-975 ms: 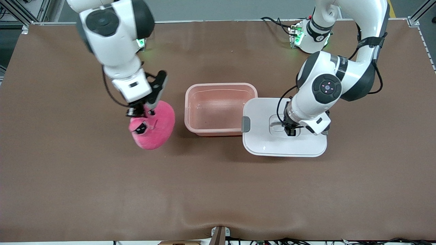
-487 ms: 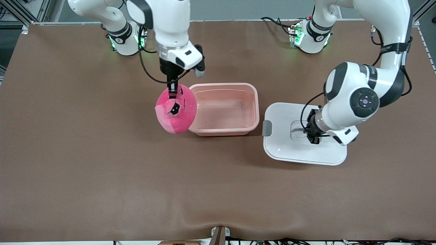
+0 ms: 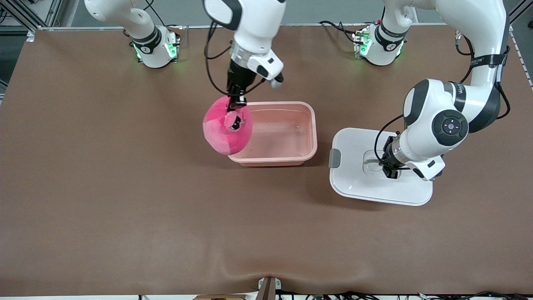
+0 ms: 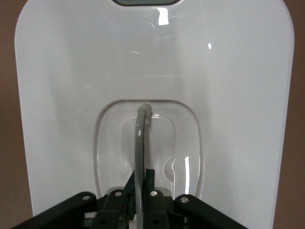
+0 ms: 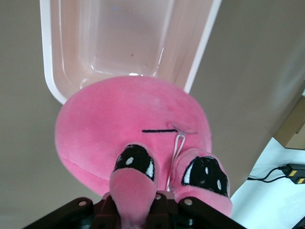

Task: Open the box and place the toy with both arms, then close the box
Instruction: 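Carry the pink toy into the open box with the right gripper, then open the right gripper and withdraw it while the left gripper returns the lid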

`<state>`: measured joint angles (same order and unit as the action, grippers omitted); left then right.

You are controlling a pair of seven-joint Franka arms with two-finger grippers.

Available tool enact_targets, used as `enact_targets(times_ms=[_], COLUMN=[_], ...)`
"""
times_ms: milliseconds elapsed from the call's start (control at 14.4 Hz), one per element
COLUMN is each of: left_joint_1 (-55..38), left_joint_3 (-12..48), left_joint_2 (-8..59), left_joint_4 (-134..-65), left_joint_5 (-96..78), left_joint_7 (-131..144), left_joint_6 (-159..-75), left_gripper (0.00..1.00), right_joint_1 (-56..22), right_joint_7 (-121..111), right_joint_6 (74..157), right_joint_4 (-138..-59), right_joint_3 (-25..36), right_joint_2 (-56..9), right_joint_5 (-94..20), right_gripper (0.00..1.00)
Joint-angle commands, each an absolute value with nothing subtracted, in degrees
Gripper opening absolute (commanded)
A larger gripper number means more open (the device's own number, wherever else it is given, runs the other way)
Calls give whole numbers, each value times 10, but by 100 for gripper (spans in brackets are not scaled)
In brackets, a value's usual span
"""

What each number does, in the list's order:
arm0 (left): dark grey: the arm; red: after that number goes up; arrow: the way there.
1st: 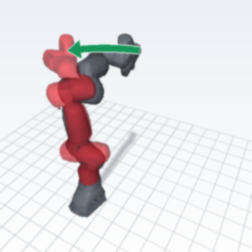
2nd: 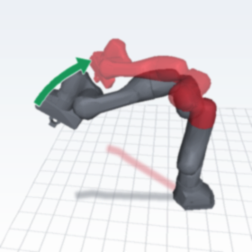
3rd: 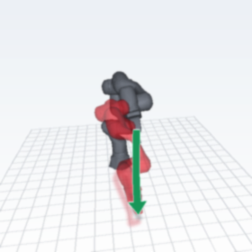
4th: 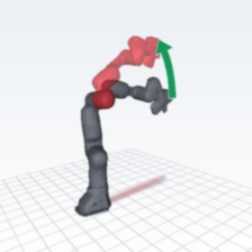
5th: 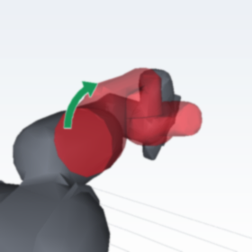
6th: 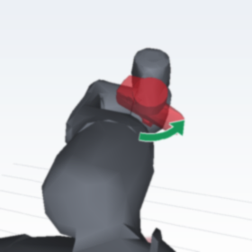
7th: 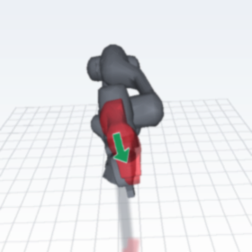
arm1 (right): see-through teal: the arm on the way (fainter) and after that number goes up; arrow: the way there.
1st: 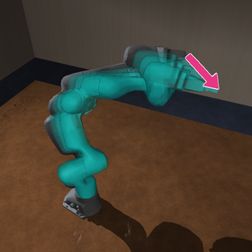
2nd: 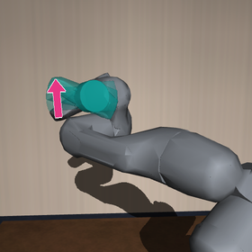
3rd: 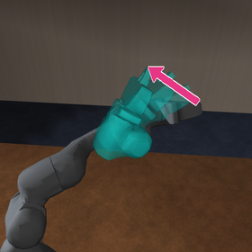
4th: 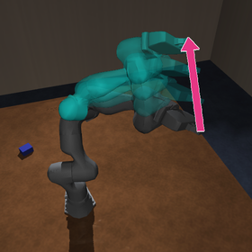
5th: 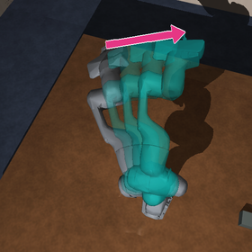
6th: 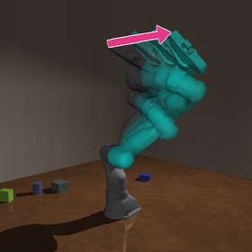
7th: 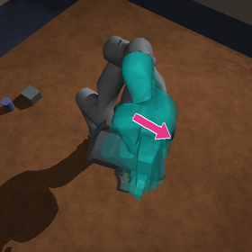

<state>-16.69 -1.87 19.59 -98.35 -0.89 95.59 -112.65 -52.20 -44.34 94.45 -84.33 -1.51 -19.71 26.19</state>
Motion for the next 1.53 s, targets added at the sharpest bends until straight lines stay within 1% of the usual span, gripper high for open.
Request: enact_targets(times_ms=[0, 209, 278, 348, 418, 627, 835, 1253, 1462], left_joint_1=[-167, -166, -165, -165, -165, -163, -163, -163, -169], left_joint_3=[-17, -17, -17, -17, -17, -17, -17, -16, -15], left_joint_2=[182, 180, 180, 179, 179, 178, 178, 180, 178], left_joint_4=[-998, -999, -999, -1000, -1000, -1001, -1003, -1001, -1000], left_joint_5=[3, 3, 3, 3, 3, 3, 3, 3, 2], left_joint_7=[951, 949, 945, 942, 941, 941, 940, 940, 945], left_joint_6=[-1135, -1135, -1135, -1135, -1135, -1132, -1132, -1132, -1131], left_gripper=[0, 0, 0, 0, 0, 0, 0, 0, 0], right_joint_1=[-542, -554, -556, -562, -562, -570, -588, -534, -532], right_joint_7=[-430, -421, -416, -413, -412, -401, -337, -322, -192], right_joint_6=[919, 918, 918, 918, 918, 898, 862, 840, 803], right_joint_4=[-803, -803, -803, -803, -803, -792, -773, -775, -780], right_joint_3=[-9, -9, -9, -8, -8, -8, -6, 27, 47], right_joint_2=[-232, -244, -247, -250, -249, -247, -243, -223, -221], right_joint_5=[284, 293, 294, 295, 299, 299, 300, 294, 297], right_gripper=[0, 0, 7, 52, 100, 100, 100, 100, 100])
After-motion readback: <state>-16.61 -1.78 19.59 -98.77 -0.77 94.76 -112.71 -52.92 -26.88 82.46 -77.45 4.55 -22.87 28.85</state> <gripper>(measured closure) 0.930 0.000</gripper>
